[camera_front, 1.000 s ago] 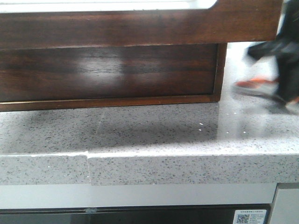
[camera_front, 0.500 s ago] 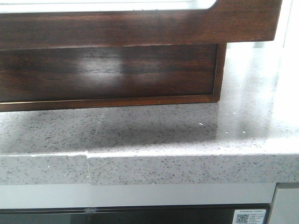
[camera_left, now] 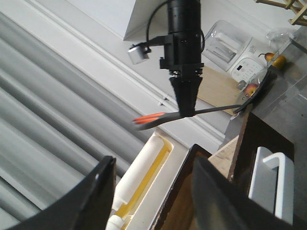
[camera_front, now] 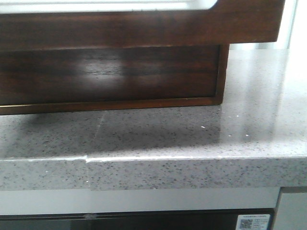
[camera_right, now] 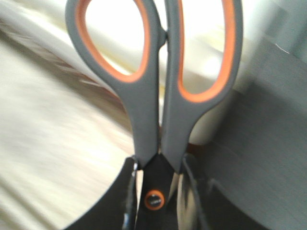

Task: Put scissors in drawer with both arms
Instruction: 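Carry the scissors with the right gripper into the open drawer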

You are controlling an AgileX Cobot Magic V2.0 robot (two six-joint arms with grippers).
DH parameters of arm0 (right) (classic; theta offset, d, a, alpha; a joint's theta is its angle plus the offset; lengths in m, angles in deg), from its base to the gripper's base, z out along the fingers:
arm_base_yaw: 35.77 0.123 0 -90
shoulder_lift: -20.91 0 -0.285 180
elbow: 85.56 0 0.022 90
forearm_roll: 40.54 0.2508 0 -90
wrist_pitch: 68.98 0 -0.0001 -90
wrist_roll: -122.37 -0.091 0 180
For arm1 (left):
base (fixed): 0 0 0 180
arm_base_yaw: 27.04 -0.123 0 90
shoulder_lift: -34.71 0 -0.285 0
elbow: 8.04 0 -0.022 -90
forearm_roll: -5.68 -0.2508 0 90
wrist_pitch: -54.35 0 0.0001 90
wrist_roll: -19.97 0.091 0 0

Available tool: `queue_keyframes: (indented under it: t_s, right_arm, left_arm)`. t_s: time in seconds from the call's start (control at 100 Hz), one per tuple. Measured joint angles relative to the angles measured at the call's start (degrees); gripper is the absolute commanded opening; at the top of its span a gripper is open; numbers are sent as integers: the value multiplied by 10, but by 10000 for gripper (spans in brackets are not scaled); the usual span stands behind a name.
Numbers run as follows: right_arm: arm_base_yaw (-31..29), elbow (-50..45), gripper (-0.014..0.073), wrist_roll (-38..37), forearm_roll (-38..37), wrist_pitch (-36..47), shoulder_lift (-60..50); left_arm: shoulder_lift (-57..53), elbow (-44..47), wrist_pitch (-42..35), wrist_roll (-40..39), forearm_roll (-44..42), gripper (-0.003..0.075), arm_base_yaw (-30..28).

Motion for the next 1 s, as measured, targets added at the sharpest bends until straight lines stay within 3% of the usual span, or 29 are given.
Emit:
queue_keyframes:
  t_s: [0.23,0.62,1.0]
  right_arm:
    - [59,0,-67,36,22,26,0]
    - [146,0,-67,162,23,14,47]
    - [168,0,-67,201,-17,-29,112]
  left_arm:
    - [0,0,2,0,1,346,0]
    - [0,0,2,0,1,344,0]
    - [0,0,2,0,1,344,0]
